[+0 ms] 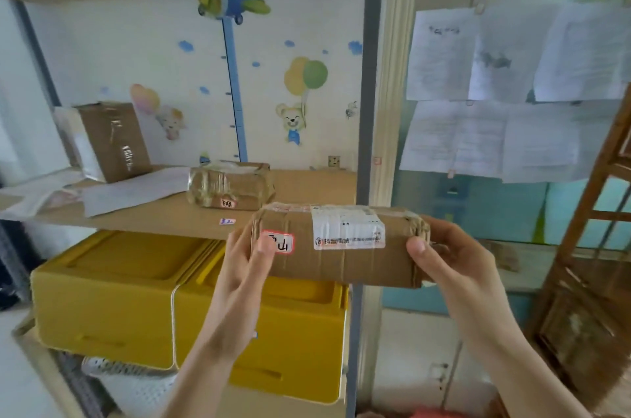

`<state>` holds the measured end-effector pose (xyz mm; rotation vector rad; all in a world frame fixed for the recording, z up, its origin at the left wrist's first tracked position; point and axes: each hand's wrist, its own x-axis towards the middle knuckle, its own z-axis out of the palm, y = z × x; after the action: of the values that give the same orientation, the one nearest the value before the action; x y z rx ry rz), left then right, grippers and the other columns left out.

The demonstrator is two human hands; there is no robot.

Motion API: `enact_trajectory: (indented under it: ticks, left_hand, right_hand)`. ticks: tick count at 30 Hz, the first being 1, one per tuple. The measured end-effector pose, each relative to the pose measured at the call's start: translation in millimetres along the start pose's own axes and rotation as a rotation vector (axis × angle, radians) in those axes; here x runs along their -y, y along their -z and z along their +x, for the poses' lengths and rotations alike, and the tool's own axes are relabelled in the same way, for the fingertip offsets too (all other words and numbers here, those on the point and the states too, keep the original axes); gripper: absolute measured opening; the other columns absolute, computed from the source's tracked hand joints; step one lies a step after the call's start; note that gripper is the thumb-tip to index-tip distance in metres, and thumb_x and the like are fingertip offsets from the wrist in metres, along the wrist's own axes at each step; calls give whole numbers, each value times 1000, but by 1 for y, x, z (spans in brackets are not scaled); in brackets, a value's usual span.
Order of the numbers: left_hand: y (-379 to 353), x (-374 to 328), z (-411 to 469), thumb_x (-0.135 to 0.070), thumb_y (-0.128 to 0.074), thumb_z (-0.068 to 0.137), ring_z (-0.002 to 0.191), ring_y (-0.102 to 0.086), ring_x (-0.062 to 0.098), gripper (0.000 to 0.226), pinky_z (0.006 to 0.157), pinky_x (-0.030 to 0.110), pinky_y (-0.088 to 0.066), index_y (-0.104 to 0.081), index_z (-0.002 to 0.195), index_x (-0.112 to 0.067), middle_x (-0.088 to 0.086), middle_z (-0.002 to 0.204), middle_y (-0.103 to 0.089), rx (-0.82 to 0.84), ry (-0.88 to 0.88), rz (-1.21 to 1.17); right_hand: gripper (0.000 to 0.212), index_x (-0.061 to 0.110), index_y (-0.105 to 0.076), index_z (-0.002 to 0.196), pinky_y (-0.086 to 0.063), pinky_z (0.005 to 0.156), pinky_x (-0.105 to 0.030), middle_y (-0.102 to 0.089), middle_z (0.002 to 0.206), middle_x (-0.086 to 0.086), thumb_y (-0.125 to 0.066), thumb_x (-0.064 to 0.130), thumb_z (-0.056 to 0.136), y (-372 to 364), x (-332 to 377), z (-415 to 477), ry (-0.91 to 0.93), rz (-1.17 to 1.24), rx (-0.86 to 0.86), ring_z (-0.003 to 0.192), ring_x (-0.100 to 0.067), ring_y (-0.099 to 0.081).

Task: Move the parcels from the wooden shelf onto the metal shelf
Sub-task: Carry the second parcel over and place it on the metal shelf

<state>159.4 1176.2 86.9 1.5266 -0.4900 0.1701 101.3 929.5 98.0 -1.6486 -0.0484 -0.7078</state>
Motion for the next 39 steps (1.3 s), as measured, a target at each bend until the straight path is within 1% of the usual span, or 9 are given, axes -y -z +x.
enact_trajectory:
  ticks: [3, 6, 15, 18, 21, 24, 30, 35, 39]
  left_hand:
    - [19, 24, 3, -57, -81, 71, 119, -67, 6, 89, 91, 15, -55, -44, 148, -31, -2, 135, -65, 56, -18, 84]
    - [30, 37, 11, -30, -88, 73, 123, -68, 21, 92, 91, 25, -59, -38, 150, -26, -2, 133, -68, 86, -64, 58]
    - [32, 50, 73, -45, -84, 75, 113, -70, 14, 72, 89, 24, -60, -52, 135, -21, -5, 122, -72, -173, -104, 227]
    - [38, 46, 93, -50, -84, 75, 114, -70, 14, 74, 94, 37, -60, -52, 137, -26, -7, 126, -69, -225, -142, 281]
    - [51, 38, 125, -39, -87, 72, 118, -65, 7, 95, 94, 23, -55, -37, 153, -30, -19, 135, -59, -226, -188, 324]
    - [59, 31, 161, -41, -85, 67, 106, -63, -6, 88, 83, 12, -55, -48, 146, -33, -29, 121, -57, -186, -211, 430]
    - [68, 43, 230, -35, -97, 58, 114, -51, 8, 109, 104, 28, -43, -42, 152, -27, -6, 131, -51, 136, -233, 816]
    - [69, 68, 255, -20, -90, 71, 117, -63, 20, 88, 109, 38, -49, -46, 148, -15, 3, 142, -48, 262, -400, 1038]
    - [69, 78, 258, -51, -84, 70, 140, -44, 19, 89, 115, 51, -27, -48, 148, -27, -6, 144, -54, 297, -485, 1344]
  right_hand:
    - [89, 26, -67, 118, -61, 77, -40, -76, 111, 3, -77, 81, 48, -19, -14, -3, -33, -35, 60, 101, -19, -71]
    - [88, 23, -57, 121, -62, 71, -36, -74, 111, 8, -88, 59, 46, -28, -19, 4, -84, -45, 147, 97, -15, -69]
    - [80, 26, -56, 135, -62, 78, -25, -68, 118, 15, -72, 58, 64, -65, -29, 64, -9, -188, 85, 109, -8, -66]
    - [73, 30, -48, 139, -60, 79, -20, -63, 121, 20, -66, 57, 73, -81, -25, 80, 123, -269, 24, 110, 0, -62]
    - [61, 32, -41, 146, -56, 83, -20, -54, 132, 11, -64, 44, 90, -99, -19, 97, 342, -421, -23, 113, -4, -59]
    - [50, 27, -49, 144, -57, 89, -26, -47, 144, -7, -61, 29, 96, -116, -7, 116, 480, -665, -75, 116, -14, -55]
    - [57, 21, -42, 148, -61, 85, -39, -28, 161, -16, -63, 14, 95, -151, 14, 151, 198, -1191, -22, 106, -32, -71]
    - [61, 12, -40, 146, -55, 95, -43, -41, 149, -19, -66, 4, 90, -170, 9, 163, 61, -1387, 92, 125, -39, -59]
    - [61, 10, -40, 145, -55, 99, -44, -41, 146, -24, -65, 2, 90, -177, -11, 165, -52, -1437, 186, 121, -42, -61]
